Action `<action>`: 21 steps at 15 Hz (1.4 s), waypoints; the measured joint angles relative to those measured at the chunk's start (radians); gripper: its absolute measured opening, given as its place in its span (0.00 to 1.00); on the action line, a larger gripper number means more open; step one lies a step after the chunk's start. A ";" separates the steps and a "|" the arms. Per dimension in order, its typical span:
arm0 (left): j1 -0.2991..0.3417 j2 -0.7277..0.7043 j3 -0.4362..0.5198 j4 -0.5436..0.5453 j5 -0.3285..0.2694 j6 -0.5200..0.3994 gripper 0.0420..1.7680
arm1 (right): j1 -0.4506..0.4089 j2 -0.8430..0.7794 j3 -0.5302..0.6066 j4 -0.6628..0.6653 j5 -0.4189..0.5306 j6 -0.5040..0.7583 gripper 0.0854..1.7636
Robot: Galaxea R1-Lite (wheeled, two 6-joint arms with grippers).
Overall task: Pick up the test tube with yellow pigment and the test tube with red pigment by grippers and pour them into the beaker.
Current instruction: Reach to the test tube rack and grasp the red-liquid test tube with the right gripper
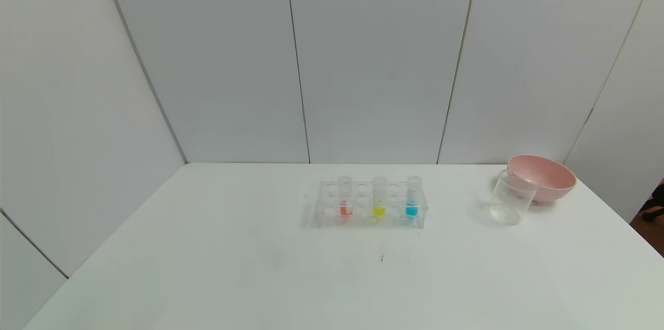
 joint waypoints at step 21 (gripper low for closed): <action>0.000 0.000 0.000 0.000 0.000 0.000 1.00 | 0.531 0.367 -0.010 -0.314 -0.493 0.083 0.97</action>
